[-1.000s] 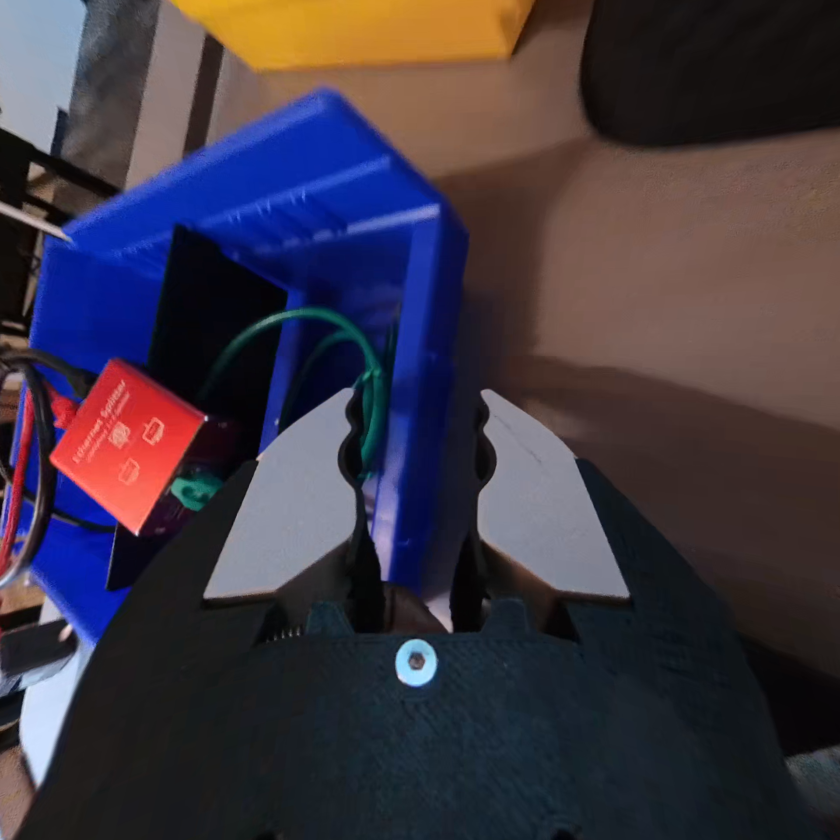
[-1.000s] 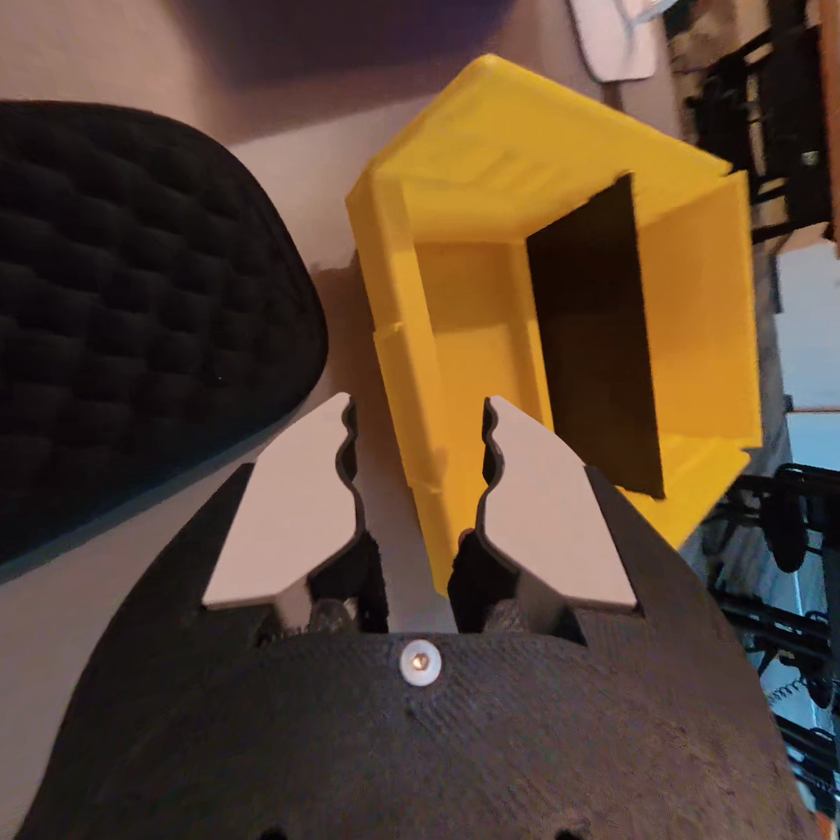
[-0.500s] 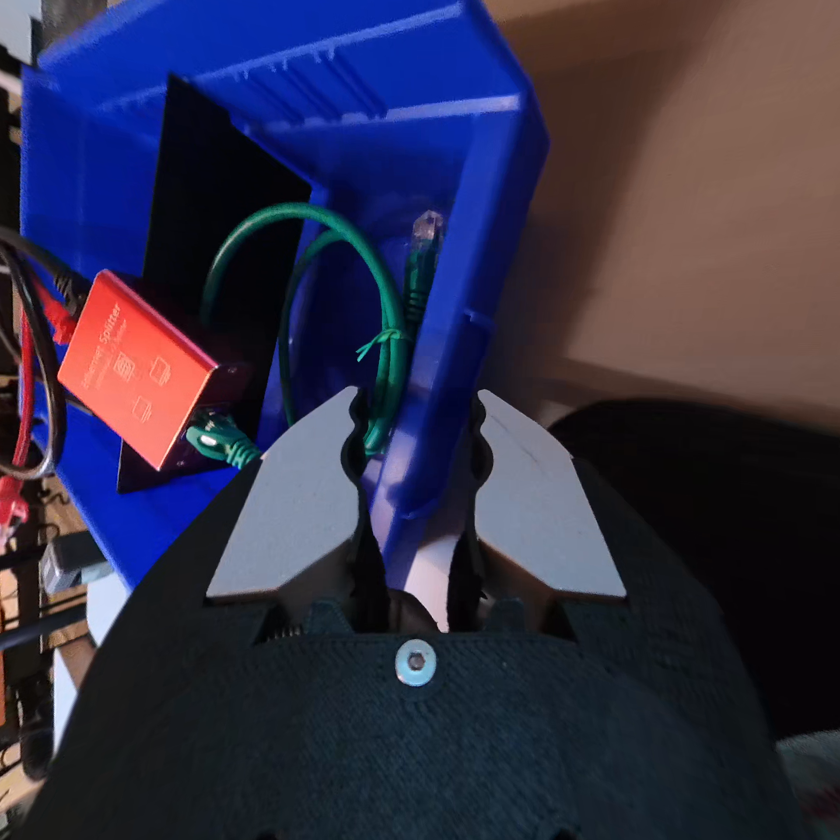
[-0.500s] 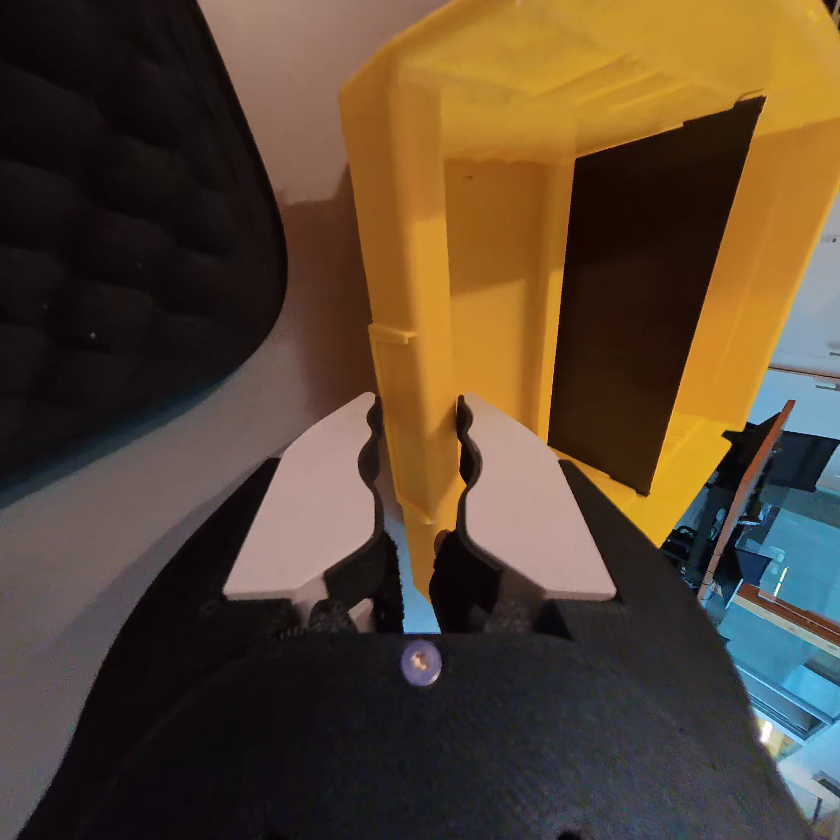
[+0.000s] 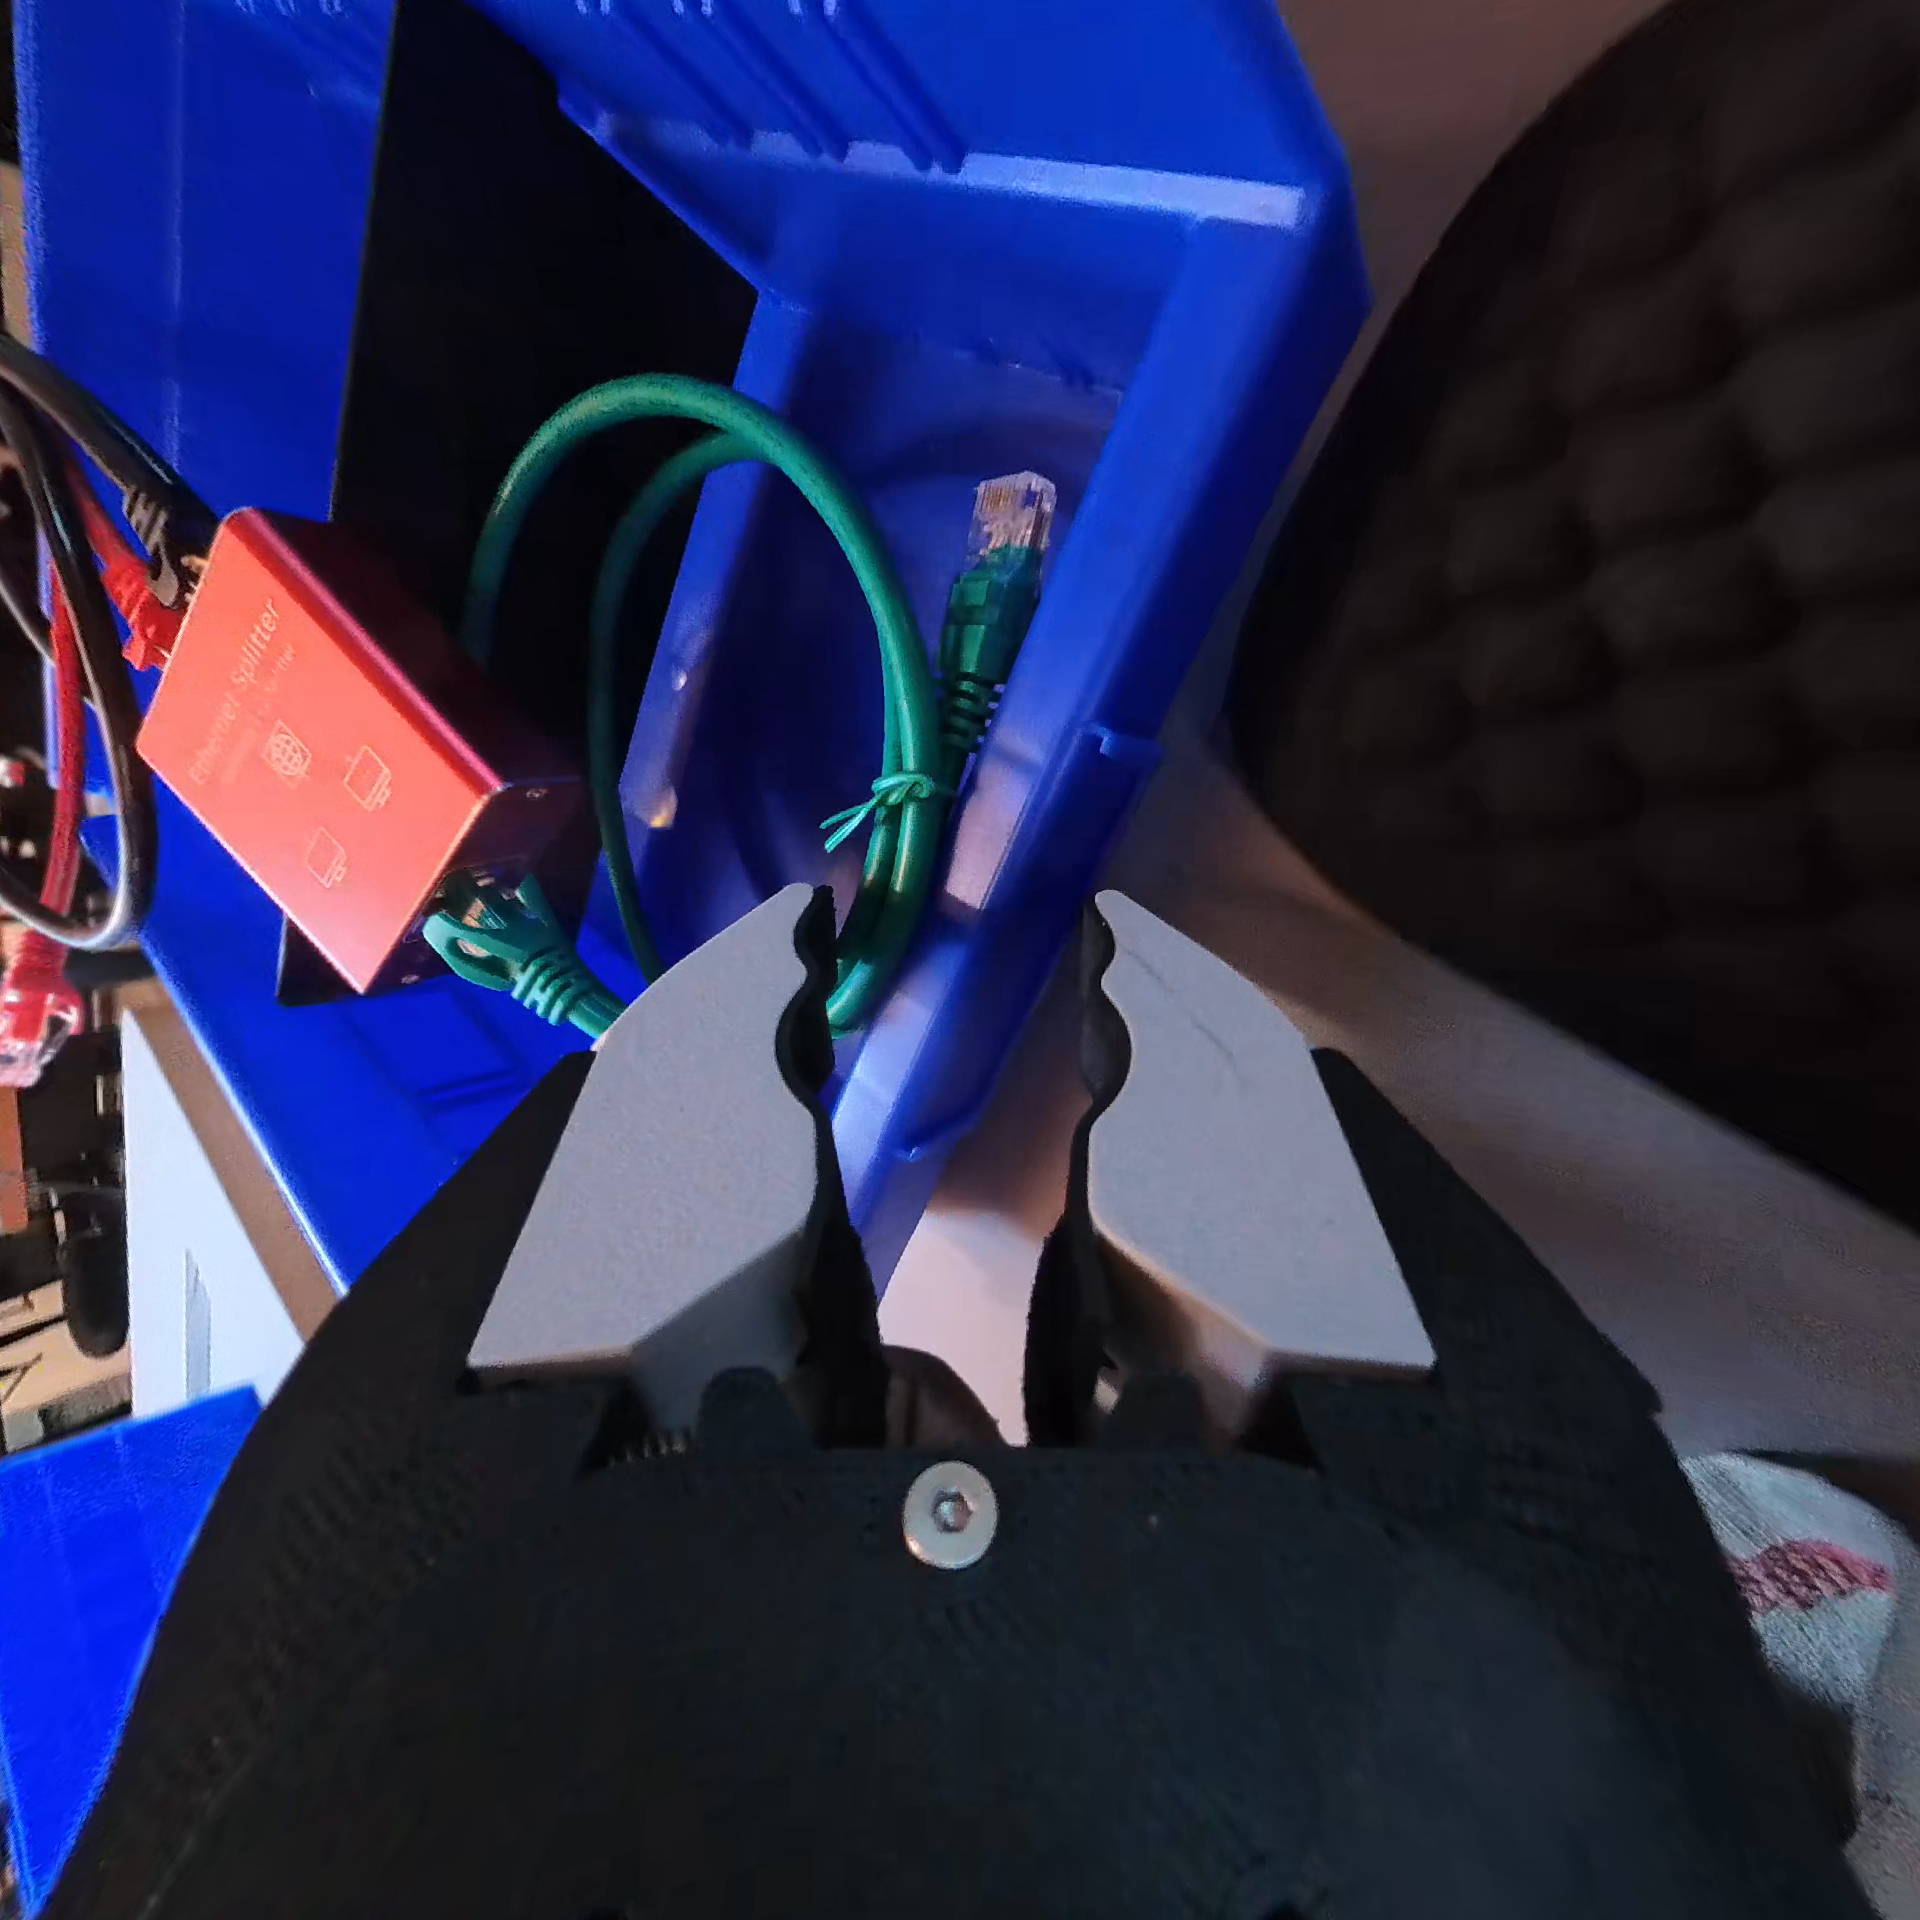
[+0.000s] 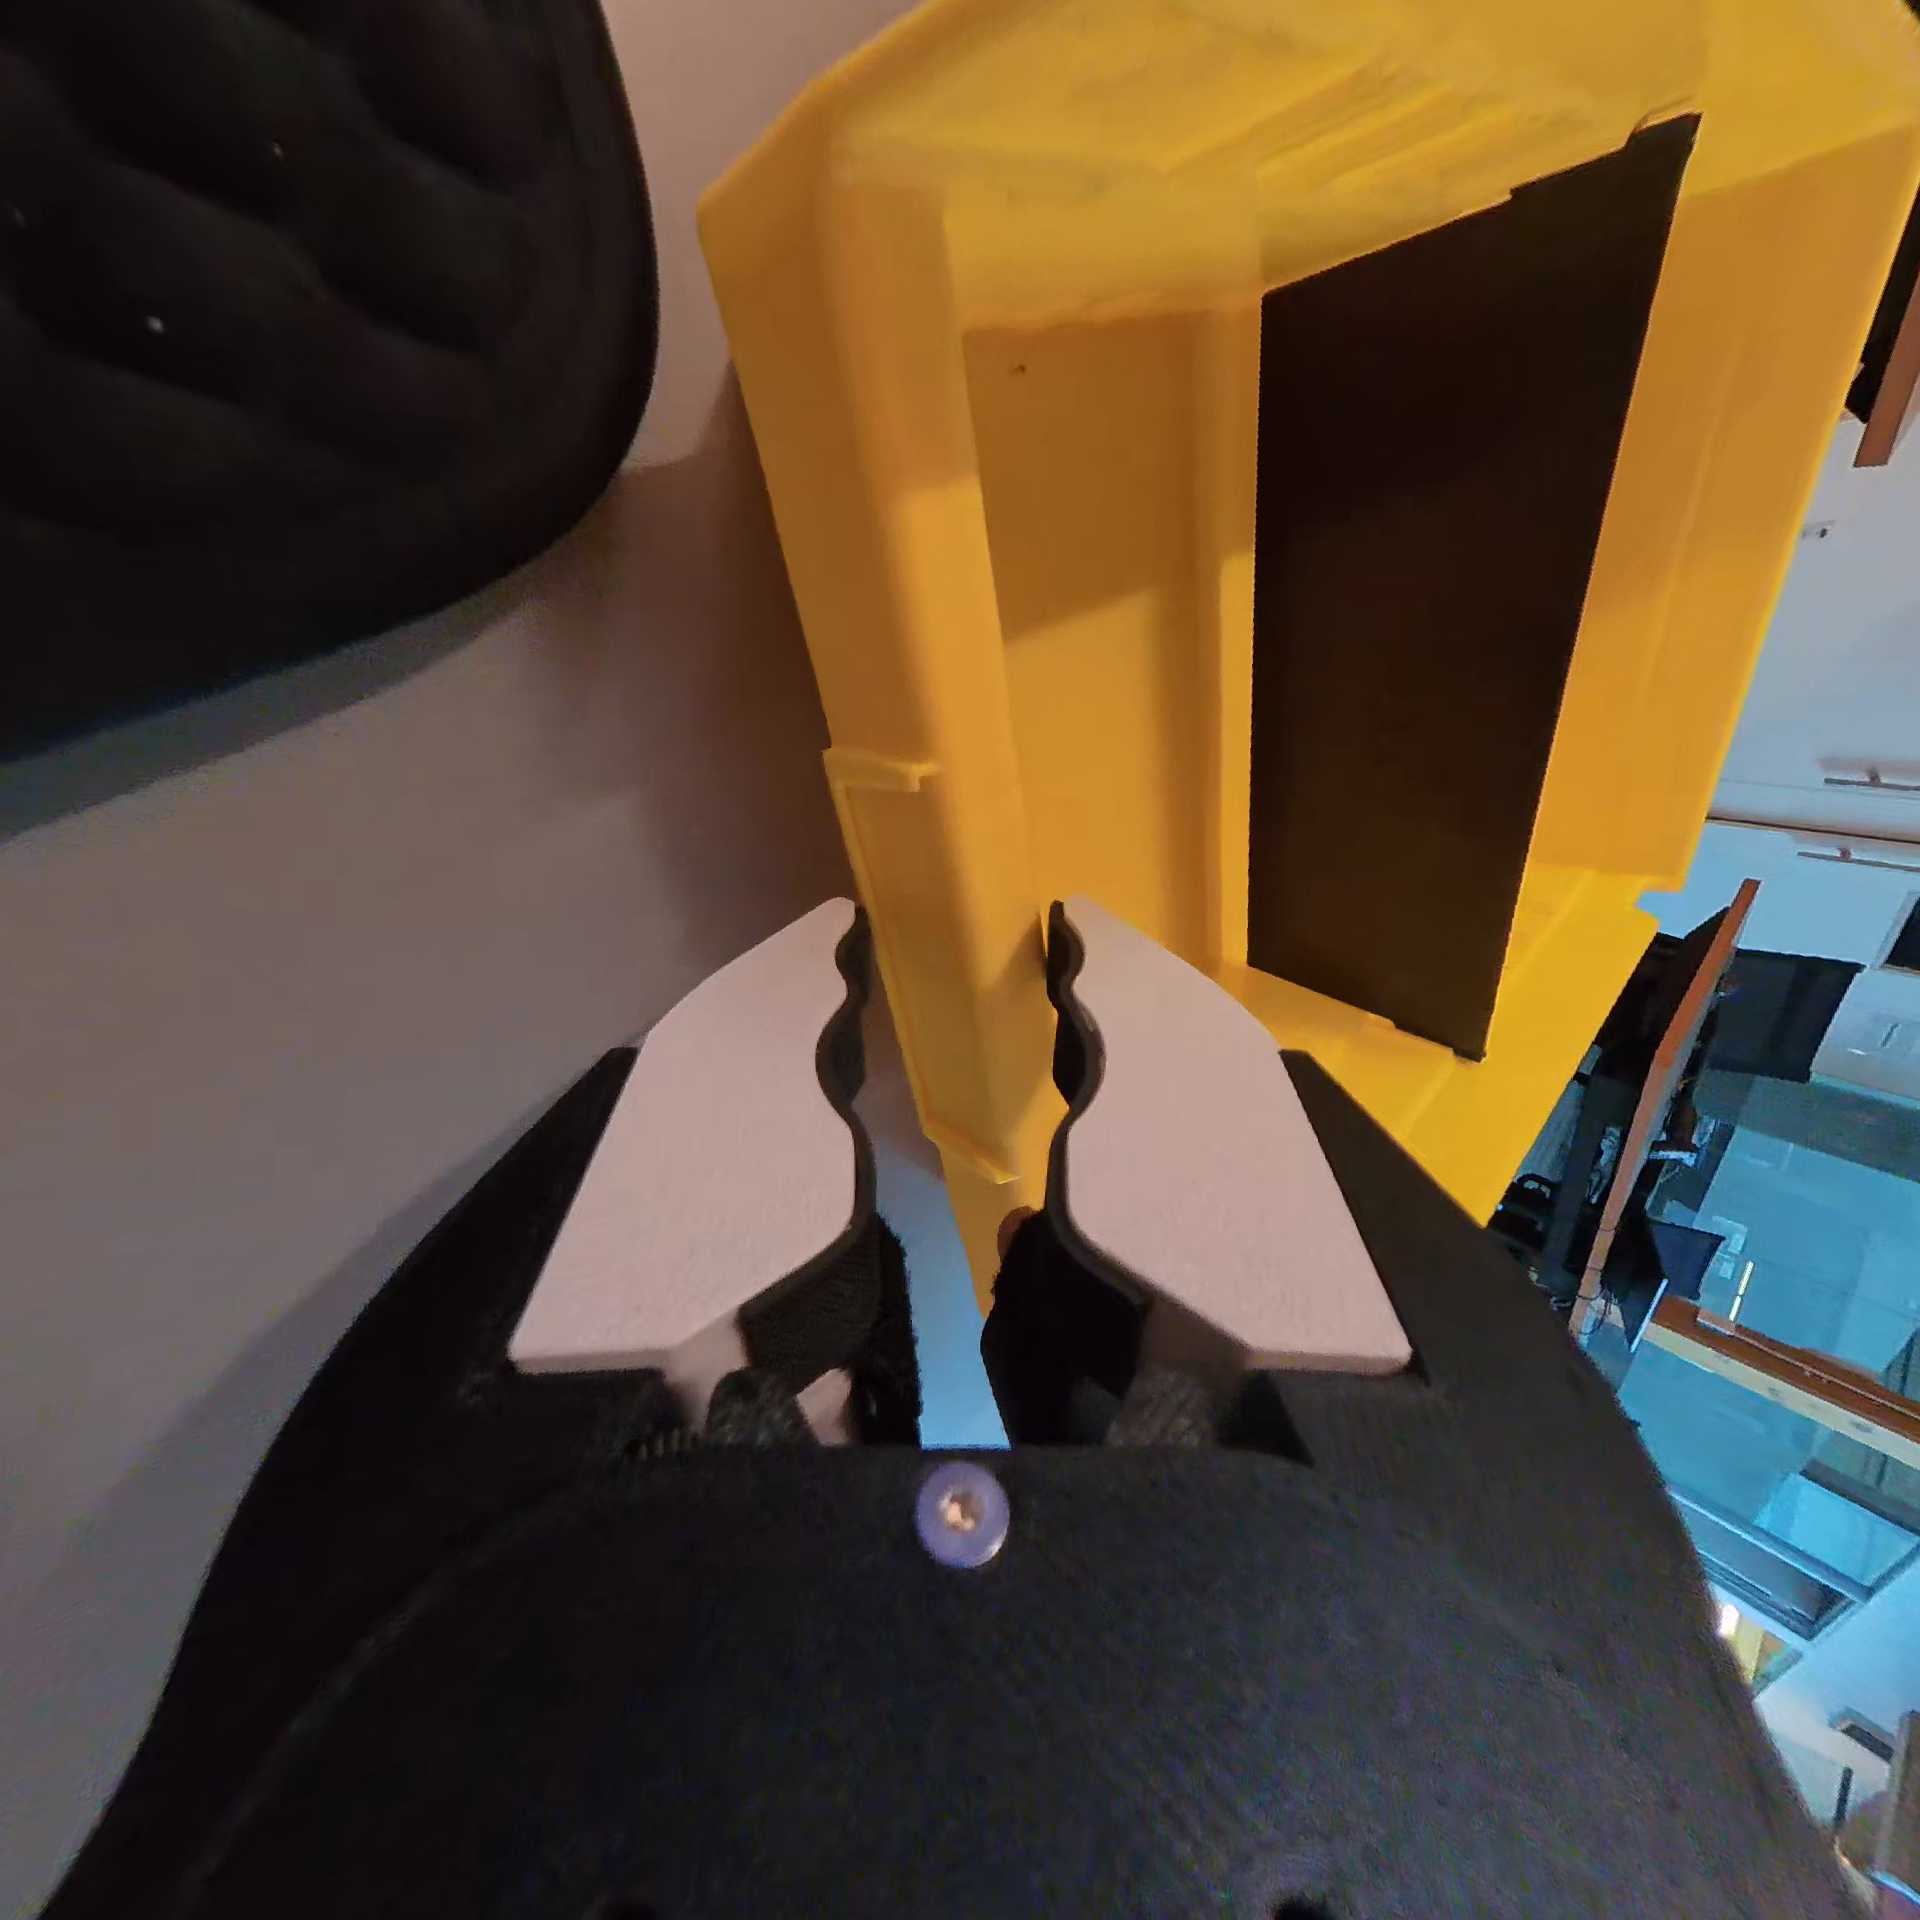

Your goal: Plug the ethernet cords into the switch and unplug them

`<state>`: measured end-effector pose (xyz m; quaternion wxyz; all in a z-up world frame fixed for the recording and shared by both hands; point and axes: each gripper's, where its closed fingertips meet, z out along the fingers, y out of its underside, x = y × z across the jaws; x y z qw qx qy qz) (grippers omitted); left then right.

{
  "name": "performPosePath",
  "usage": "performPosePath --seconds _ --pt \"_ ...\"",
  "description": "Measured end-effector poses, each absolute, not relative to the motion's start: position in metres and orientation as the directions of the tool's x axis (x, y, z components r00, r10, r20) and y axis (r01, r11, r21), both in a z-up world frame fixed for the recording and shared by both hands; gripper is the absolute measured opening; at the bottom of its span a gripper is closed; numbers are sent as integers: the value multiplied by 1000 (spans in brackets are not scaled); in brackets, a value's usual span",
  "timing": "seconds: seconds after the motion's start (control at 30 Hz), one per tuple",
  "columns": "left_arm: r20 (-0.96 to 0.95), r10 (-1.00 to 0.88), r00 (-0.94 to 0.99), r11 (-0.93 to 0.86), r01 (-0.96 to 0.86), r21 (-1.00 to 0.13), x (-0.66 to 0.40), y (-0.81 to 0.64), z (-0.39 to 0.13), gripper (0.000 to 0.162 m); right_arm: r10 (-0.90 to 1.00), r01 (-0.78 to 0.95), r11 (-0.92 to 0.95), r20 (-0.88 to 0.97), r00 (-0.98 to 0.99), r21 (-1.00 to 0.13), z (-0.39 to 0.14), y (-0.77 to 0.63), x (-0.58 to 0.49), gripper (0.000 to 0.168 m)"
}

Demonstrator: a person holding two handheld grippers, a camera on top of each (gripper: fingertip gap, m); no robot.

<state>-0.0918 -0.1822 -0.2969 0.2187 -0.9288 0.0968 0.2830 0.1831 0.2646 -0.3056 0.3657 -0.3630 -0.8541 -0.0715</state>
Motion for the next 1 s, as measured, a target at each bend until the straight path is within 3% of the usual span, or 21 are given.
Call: performPosePath --seconds 0.33,0.87,0.9,1.0 --pt "-569 62 820 -929 -162 -334 -103 -267 -296 45 579 707 693 691 -432 -139 -305 276 213 33" --pt "-572 53 819 -929 -170 -330 -101 -340 -295 47 588 707 689 692 -419 -158 -305 283 251 34" --pt "-561 84 823 -930 -137 -341 -101 -340 -295 51 601 709 684 684 -414 -172 -305 282 251 35" --pt "-480 184 858 -909 -37 -415 -92 -337 -292 85 681 688 659 628 -376 -302 -301 269 247 50"
